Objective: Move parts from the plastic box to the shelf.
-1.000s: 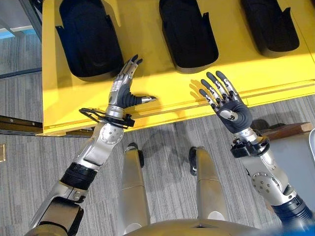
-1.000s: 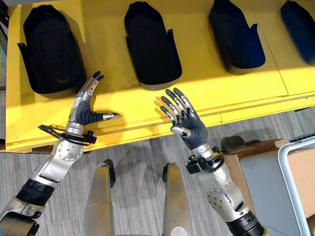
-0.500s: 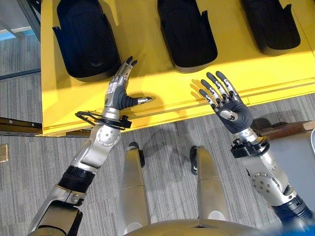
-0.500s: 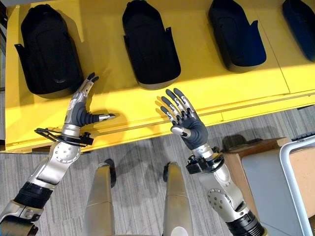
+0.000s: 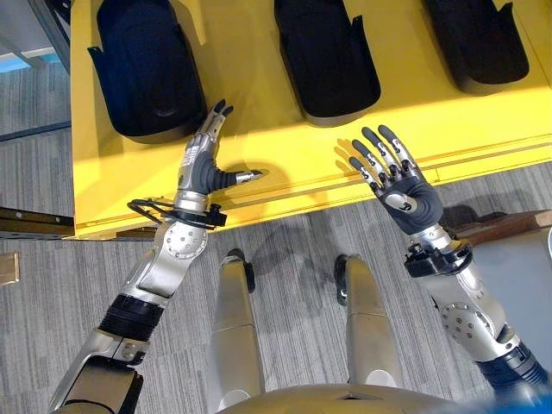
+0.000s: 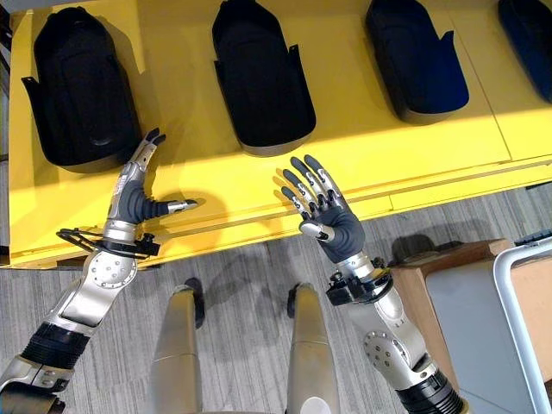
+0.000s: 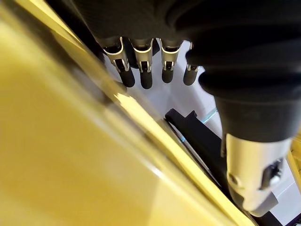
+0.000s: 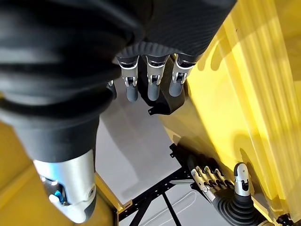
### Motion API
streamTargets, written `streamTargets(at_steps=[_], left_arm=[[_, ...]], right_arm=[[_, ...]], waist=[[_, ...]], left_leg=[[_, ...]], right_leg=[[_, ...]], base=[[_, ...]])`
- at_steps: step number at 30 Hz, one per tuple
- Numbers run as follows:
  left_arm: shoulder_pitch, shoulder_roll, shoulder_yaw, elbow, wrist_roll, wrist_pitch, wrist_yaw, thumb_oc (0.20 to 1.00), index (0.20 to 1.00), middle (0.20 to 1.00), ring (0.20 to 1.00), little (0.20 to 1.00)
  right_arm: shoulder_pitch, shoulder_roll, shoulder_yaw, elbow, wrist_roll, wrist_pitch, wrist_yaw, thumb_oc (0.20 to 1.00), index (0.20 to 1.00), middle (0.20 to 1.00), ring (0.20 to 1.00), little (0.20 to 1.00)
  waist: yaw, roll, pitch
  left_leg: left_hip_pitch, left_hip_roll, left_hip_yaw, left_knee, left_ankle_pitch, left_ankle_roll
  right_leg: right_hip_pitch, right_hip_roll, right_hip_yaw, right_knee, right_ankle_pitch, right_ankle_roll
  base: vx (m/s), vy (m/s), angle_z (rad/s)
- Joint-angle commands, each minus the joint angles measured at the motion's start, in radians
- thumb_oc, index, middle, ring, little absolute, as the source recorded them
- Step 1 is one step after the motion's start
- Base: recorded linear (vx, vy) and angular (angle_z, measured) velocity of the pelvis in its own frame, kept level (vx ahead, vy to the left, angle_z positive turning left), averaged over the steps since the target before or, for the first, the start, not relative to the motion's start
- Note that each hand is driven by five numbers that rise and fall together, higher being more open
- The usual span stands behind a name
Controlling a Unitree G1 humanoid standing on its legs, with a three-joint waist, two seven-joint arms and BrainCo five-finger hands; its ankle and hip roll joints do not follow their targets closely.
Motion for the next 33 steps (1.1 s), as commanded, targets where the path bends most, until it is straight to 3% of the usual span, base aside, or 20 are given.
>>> streamTargets(at_steps=[1,33], left_arm=[[0.041,-0.01,0.038,0.016,-0.038,0.0,0.029,1.0,1.0,1.0,1.0,1.0],[0.143,0.007,0.115,-0.039,-0.078,-0.017,0.019,1.0,1.0,1.0,1.0,1.0]], right_arm=[[0.01,-0.002,-0.002,-0.094,-0.005,-0.052,0.013,1.0,1.0,1.0,1.0,1.0],[0.007,-0.005,-0.003,-0.09,-0.008,-0.047,0.014,1.0,1.0,1.0,1.0,1.0]], waist=[[0.026,-0.026,-0.044],[0.04,-0.02,-0.045]], left_leg=[[-0.016,-0.042,0.001,-0.009,-0.007,0.079],[-0.007,-0.047,0.001,-0.018,0.003,0.078]], right_leg=[[-0.037,0.005,-0.048,-0.102,0.117,-0.073],[-0.029,0.005,-0.049,-0.101,0.119,-0.072]], base=[[0.0,0.0,0.0],[0.0,0.0,0.0]])
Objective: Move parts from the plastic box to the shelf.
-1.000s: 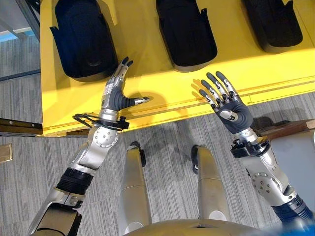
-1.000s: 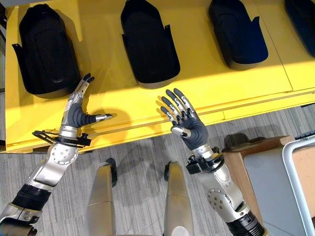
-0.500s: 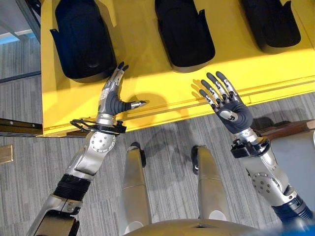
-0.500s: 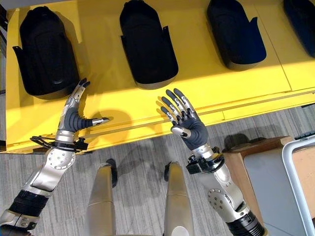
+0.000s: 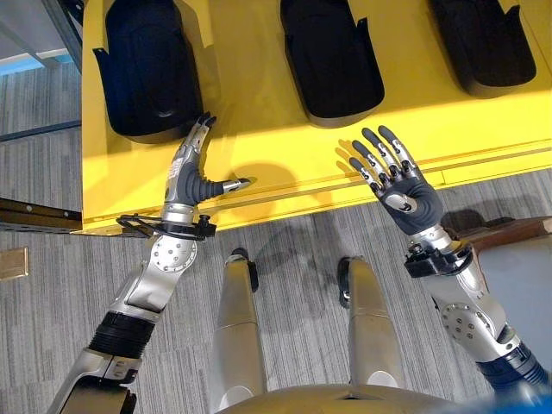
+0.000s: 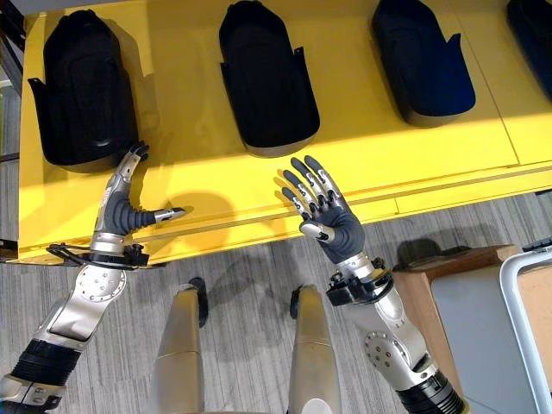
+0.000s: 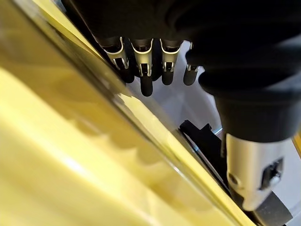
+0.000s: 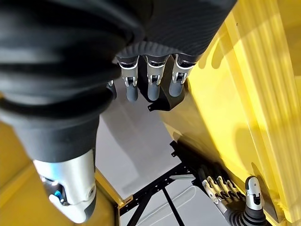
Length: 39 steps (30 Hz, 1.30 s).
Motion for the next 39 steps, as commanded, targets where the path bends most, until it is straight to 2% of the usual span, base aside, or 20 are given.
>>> streamTargets(at_steps=[1,10,16,19,21,27,30,36,39], left_arm=[[0.034,0.008,0.043,-0.002,-0.041,-0.011,0.022,1.0,1.0,1.0,1.0,1.0],[0.051,0.008,0.059,-0.008,-0.038,-0.012,0.026,1.0,1.0,1.0,1.0,1.0],[0.028,0.011,0.015,-0.102,-0.055,-0.044,-0.002,1.0,1.0,1.0,1.0,1.0],[0.0,-0.006,-0.02,-0.152,-0.127,-0.074,-0.008,1.0,1.0,1.0,1.0,1.0],[-0.05,-0.048,-0.096,-0.198,-0.317,-0.125,-0.059,1.0,1.0,1.0,1.0,1.0],[-0.145,-0.097,-0.21,-0.226,-0.523,-0.146,-0.108,1.0,1.0,1.0,1.0,1.0],[-0.144,-0.096,-0.212,-0.247,-0.557,-0.153,-0.122,1.0,1.0,1.0,1.0,1.0],[-0.09,-0.079,-0.152,-0.32,-0.624,-0.178,-0.134,1.0,1.0,1.0,1.0,1.0],[0.054,-0.05,-0.044,-0.383,-0.722,-0.217,-0.179,1.0,1.0,1.0,1.0,1.0]], right_arm=[[0.004,-0.004,-0.001,-0.09,-0.007,-0.048,0.014,1.0,1.0,1.0,1.0,1.0],[0.011,-0.003,-0.004,-0.091,-0.011,-0.048,0.016,1.0,1.0,1.0,1.0,1.0],[0.007,0.0,-0.009,-0.096,-0.017,-0.063,0.009,1.0,1.0,1.0,1.0,1.0],[0.005,0.004,-0.004,-0.098,-0.021,-0.072,0.003,1.0,1.0,1.0,1.0,1.0],[-0.001,0.011,0.007,-0.113,-0.021,-0.088,-0.002,1.0,1.0,1.0,1.0,1.0],[-0.009,0.005,0.03,-0.169,-0.018,-0.11,-0.02,1.0,1.0,1.0,1.0,1.0],[-0.012,0.004,0.033,-0.172,-0.025,-0.111,-0.025,1.0,1.0,1.0,1.0,1.0],[-0.016,0.004,0.038,-0.175,-0.034,-0.114,-0.03,1.0,1.0,1.0,1.0,1.0],[-0.004,0.005,0.025,-0.173,-0.033,-0.117,-0.016,1.0,1.0,1.0,1.0,1.0]], waist=[[0.014,-0.022,-0.048],[0.014,-0.02,-0.051],[0.01,-0.02,-0.048],[0.008,-0.022,-0.047],[0.003,-0.023,-0.045],[-0.005,-0.023,-0.037],[-0.003,-0.021,-0.034],[0.001,-0.015,-0.035],[0.014,-0.011,-0.044]], left_leg=[[-0.023,-0.045,0.009,-0.013,0.001,0.079],[-0.023,-0.046,0.008,-0.016,0.003,0.08],[-0.017,-0.048,0.01,-0.019,0.005,0.079],[-0.012,-0.048,0.011,-0.023,0.007,0.078],[-0.01,-0.051,0.01,-0.024,0.01,0.078],[-0.005,-0.052,0.007,-0.024,0.013,0.076],[-0.001,-0.054,0.005,-0.024,0.013,0.076],[0.018,-0.058,0.005,-0.033,0.014,0.075],[0.07,-0.059,0.003,-0.062,0.019,0.075]], right_leg=[[-0.039,0.002,-0.045,-0.119,0.132,-0.065],[-0.041,0.003,-0.043,-0.123,0.133,-0.064],[-0.035,0.004,-0.042,-0.121,0.131,-0.065],[-0.033,0.004,-0.042,-0.122,0.132,-0.065],[-0.032,0.005,-0.042,-0.12,0.132,-0.066],[-0.024,0.009,-0.042,-0.118,0.13,-0.066],[-0.021,0.01,-0.043,-0.117,0.128,-0.066],[0.001,0.008,-0.045,-0.124,0.126,-0.066],[0.049,0.006,-0.048,-0.146,0.129,-0.064]], base=[[0.0,0.0,0.0],[0.0,0.0,0.0],[0.0,0.0,0.0],[0.0,0.0,0.0],[0.0,0.0,0.0],[0.0,0.0,0.0],[0.0,0.0,0.0],[0.01,-0.002,0.02],[0.05,-0.014,0.01]])
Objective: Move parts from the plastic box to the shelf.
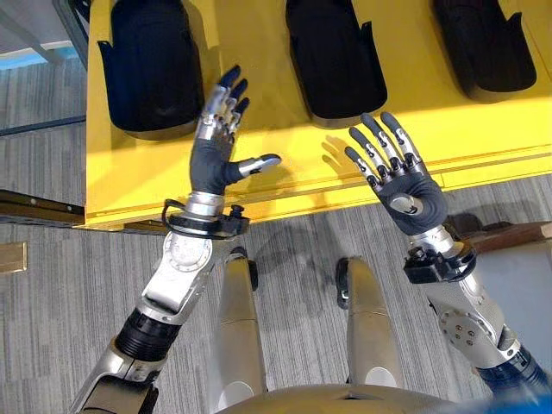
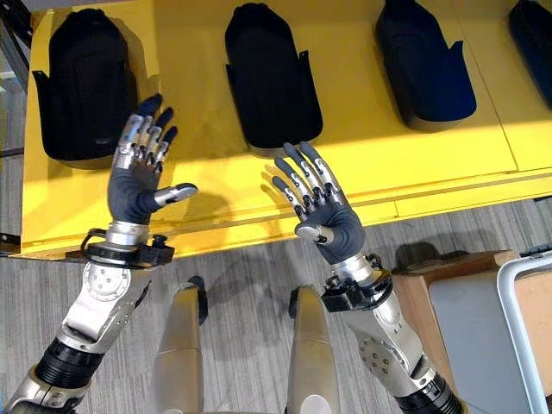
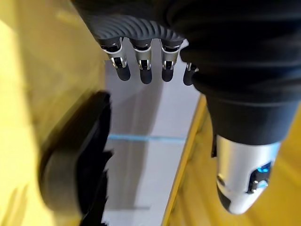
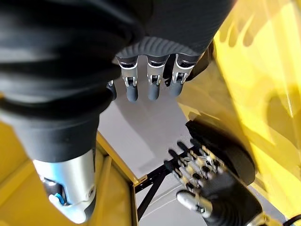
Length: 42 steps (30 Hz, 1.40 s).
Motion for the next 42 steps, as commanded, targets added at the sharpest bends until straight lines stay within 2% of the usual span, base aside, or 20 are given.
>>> streamTargets(at_steps=[1,4,5,7,9,12,13,14,15,16,21,22,25,32,42], left_arm=[[0.062,0.015,0.029,-0.049,-0.113,-0.109,-0.056,1.0,1.0,1.0,1.0,1.0],[0.163,0.011,0.089,-0.055,-0.208,-0.115,-0.106,1.0,1.0,1.0,1.0,1.0],[0.193,0.016,0.111,-0.063,-0.229,-0.115,-0.122,1.0,1.0,1.0,1.0,1.0],[0.255,0.017,0.139,-0.06,-0.286,-0.11,-0.164,1.0,1.0,1.0,1.0,1.0],[0.332,0.011,0.176,-0.045,-0.322,-0.099,-0.207,1.0,1.0,1.0,1.0,1.0],[0.36,0.018,0.193,-0.035,-0.329,-0.093,-0.239,1.0,1.0,1.0,1.0,1.0],[0.397,0.023,0.201,-0.023,-0.328,-0.084,-0.261,1.0,1.0,1.0,1.0,1.0],[0.416,0.013,0.189,0.014,-0.365,-0.063,-0.288,1.0,1.0,1.0,1.0,1.0],[0.415,0.014,0.189,0.014,-0.366,-0.063,-0.289,1.0,1.0,1.0,1.0,1.0],[0.434,0.008,0.171,0.038,-0.382,-0.044,-0.317,1.0,1.0,1.0,1.0,1.0],[0.462,-0.031,0.106,0.161,-0.401,0.004,-0.36,1.0,1.0,1.0,1.0,1.0],[0.462,-0.031,0.106,0.161,-0.401,0.004,-0.36,1.0,1.0,1.0,1.0,1.0],[0.502,-0.061,0.1,0.242,-0.359,0.018,-0.388,1.0,1.0,1.0,1.0,1.0],[0.492,-0.121,0.062,0.394,-0.305,0.03,-0.383,1.0,1.0,1.0,1.0,1.0],[0.453,-0.173,0.056,0.488,-0.276,0.029,-0.344,1.0,1.0,1.0,1.0,1.0]], right_arm=[[0.004,0.003,-0.024,-0.066,-0.016,-0.071,0.023,1.0,1.0,1.0,1.0,1.0],[0.026,0.0,-0.048,-0.051,-0.025,-0.067,0.036,1.0,1.0,1.0,1.0,1.0],[0.034,-0.001,-0.057,-0.048,-0.028,-0.064,0.04,1.0,1.0,1.0,1.0,1.0],[0.059,-0.008,-0.074,-0.031,-0.033,-0.057,0.053,1.0,1.0,1.0,1.0,1.0],[0.099,-0.011,-0.1,0.009,-0.047,-0.039,0.071,1.0,1.0,1.0,1.0,1.0],[0.11,-0.017,-0.11,0.05,-0.081,-0.024,0.066,1.0,1.0,1.0,1.0,1.0],[0.124,-0.014,-0.111,0.079,-0.061,-0.008,0.088,1.0,1.0,1.0,1.0,1.0],[0.123,-0.009,-0.108,0.11,-0.079,0.009,0.087,1.0,1.0,1.0,1.0,1.0],[0.123,-0.009,-0.109,0.111,-0.079,0.009,0.087,1.0,1.0,1.0,1.0,1.0],[0.13,0.001,-0.11,0.134,-0.087,0.014,0.091,1.0,1.0,1.0,1.0,1.0],[0.166,0.036,-0.109,0.225,-0.124,0.036,0.087,1.0,1.0,1.0,1.0,1.0],[0.166,0.036,-0.109,0.225,-0.124,0.036,0.087,1.0,1.0,1.0,1.0,1.0],[0.232,0.043,-0.131,0.292,-0.168,0.056,0.092,1.0,1.0,1.0,1.0,1.0],[0.269,0.066,-0.135,0.404,-0.213,0.08,0.08,1.0,1.0,1.0,1.0,1.0],[0.245,0.099,-0.123,0.492,-0.25,0.084,0.046,1.0,1.0,1.0,1.0,1.0]], waist=[[0.013,0.006,-0.086],[0.022,0.006,-0.104],[0.022,0.006,-0.105],[0.027,0.006,-0.115],[0.03,0.013,-0.116],[0.033,0.018,-0.131],[0.036,0.022,-0.144],[0.036,0.029,-0.161],[0.035,0.029,-0.161],[0.035,0.034,-0.182],[0.033,0.046,-0.248],[0.033,0.046,-0.248],[0.029,0.056,-0.302],[0.022,0.057,-0.356],[0.014,0.052,-0.378]], left_leg=[[0.009,-0.044,0.006,-0.031,0.015,0.074],[0.069,-0.044,0.005,-0.065,0.017,0.073],[0.079,-0.046,0.005,-0.081,0.045,0.076],[0.142,-0.047,0.001,-0.113,0.046,0.074],[0.262,-0.052,-0.006,-0.18,0.052,0.074],[0.337,-0.052,-0.011,-0.238,0.065,0.072],[0.404,-0.05,-0.013,-0.283,0.065,0.074],[0.477,-0.046,-0.014,-0.345,0.077,0.073],[0.479,-0.046,-0.014,-0.351,0.083,0.073],[0.539,-0.042,-0.012,-0.411,0.097,0.072],[0.683,-0.042,-0.006,-0.58,0.146,0.065],[0.683,-0.042,-0.006,-0.58,0.146,0.065],[0.807,-0.031,0.015,-0.742,0.19,0.063],[0.882,-0.002,0.041,-0.914,0.268,0.054],[0.909,0.01,0.06,-0.943,0.279,0.048]], right_leg=[[-0.006,0.013,-0.046,-0.134,0.133,-0.065],[0.056,0.01,-0.047,-0.167,0.133,-0.062],[0.069,0.009,-0.05,-0.185,0.159,-0.064],[0.138,0.006,-0.052,-0.22,0.157,-0.063],[0.269,-0.002,-0.062,-0.288,0.157,-0.057],[0.346,-0.005,-0.075,-0.345,0.162,-0.05],[0.422,-0.006,-0.088,-0.392,0.159,-0.043],[0.502,-0.01,-0.106,-0.452,0.166,-0.034],[0.503,-0.01,-0.108,-0.458,0.171,-0.034],[0.567,-0.011,-0.121,-0.515,0.18,-0.026],[0.701,0.0,-0.147,-0.658,0.211,-0.01],[0.701,0.0,-0.147,-0.658,0.211,-0.01],[0.796,0.015,-0.143,-0.806,0.255,0.0],[0.851,0.018,-0.139,-0.953,0.325,0.015],[0.873,0.02,-0.124,-1.002,0.357,0.018]], base=[[0.05,-0.013,0.01],[0.04,-0.01,0.05],[0.01,-0.009,0.13],[0.06,-0.012,0.17],[0.16,0.003,0.12],[0.13,-0.003,0.11],[0.17,-0.026,0.11],[0.17,-0.026,0.15],[0.15,-0.035,0.13],[0.11,-0.032,0.14],[0.11,-0.019,0.07],[0.09,-0.002,-0.05],[0.11,0.006,-0.11],[0.01,0.003,-0.12],[0.0,-0.003,-0.08]])
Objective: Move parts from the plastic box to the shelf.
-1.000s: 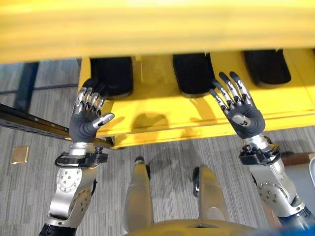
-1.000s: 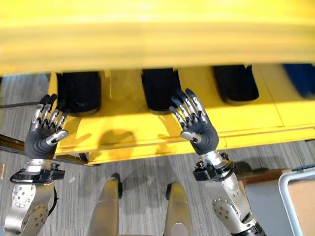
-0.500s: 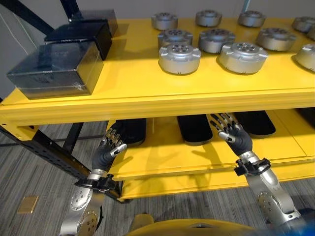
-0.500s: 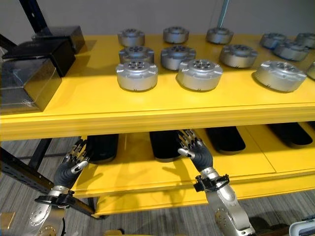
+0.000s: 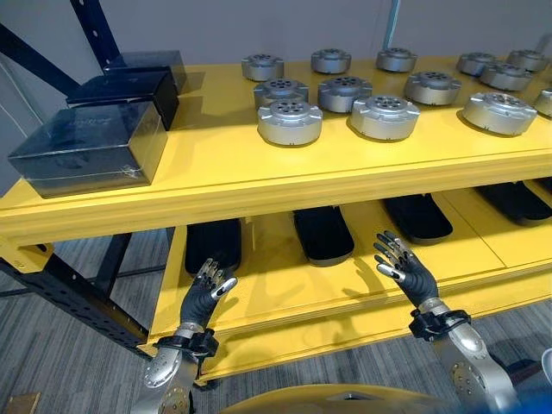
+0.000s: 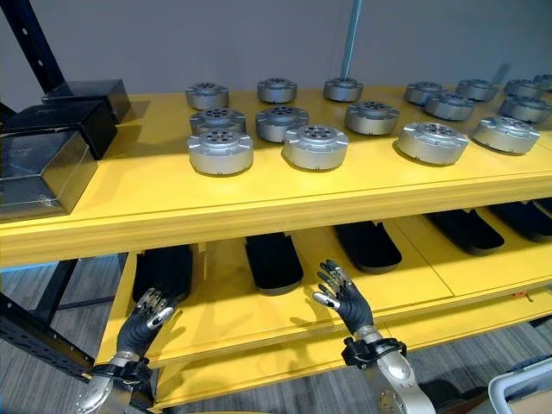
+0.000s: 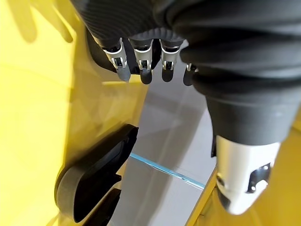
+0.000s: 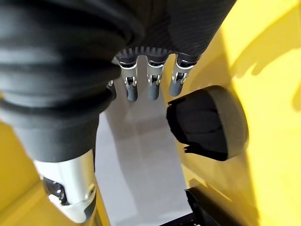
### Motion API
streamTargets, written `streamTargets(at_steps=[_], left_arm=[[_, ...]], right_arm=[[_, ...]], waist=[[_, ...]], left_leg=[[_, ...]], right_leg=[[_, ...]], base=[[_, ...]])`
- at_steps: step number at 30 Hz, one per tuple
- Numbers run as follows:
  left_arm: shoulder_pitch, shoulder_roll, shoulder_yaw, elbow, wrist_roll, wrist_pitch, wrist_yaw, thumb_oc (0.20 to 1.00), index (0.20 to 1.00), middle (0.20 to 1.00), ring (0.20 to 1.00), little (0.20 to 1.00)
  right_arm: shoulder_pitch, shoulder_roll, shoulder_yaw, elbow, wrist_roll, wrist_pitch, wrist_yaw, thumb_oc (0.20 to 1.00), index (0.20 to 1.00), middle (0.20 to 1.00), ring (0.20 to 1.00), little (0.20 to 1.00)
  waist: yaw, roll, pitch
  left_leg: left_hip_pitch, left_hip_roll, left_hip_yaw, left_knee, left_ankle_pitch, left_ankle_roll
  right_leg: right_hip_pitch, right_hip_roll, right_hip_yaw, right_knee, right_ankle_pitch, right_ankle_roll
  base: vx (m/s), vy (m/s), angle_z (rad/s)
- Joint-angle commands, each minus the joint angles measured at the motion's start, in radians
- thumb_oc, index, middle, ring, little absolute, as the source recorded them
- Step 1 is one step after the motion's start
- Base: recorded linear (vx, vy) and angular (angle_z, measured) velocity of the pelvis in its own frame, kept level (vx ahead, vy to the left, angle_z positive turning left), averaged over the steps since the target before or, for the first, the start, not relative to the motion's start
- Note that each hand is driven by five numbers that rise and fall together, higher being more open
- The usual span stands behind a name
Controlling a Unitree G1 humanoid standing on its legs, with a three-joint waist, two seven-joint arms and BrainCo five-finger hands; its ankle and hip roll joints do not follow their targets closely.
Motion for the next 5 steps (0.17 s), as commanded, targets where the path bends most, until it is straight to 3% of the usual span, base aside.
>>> streamTargets(at_steps=[1,5], left_arm=[[-0.038,0.023,0.025,-0.005,0.025,-0.043,0.016,1.0,1.0,1.0,1.0,1.0],[-0.027,0.018,0.041,-0.002,0.032,-0.044,0.02,1.0,1.0,1.0,1.0,1.0]], right_arm=[[-0.064,0.011,-0.011,-0.022,-0.022,-0.036,-0.006,1.0,1.0,1.0,1.0,1.0],[-0.062,0.016,-0.008,-0.008,-0.024,-0.034,-0.005,1.0,1.0,1.0,1.0,1.0]], waist=[[0.017,-0.009,-0.013],[0.02,-0.008,-0.012]], left_leg=[[-0.042,-0.008,-0.031,0.052,-0.014,0.051],[-0.038,-0.007,-0.028,0.052,-0.015,0.051]], right_leg=[[-0.107,0.011,0.025,0.063,0.022,-0.018],[-0.104,0.01,0.029,0.057,0.025,-0.018]], base=[[0.01,0.001,-0.16],[0.01,0.001,-0.09]])
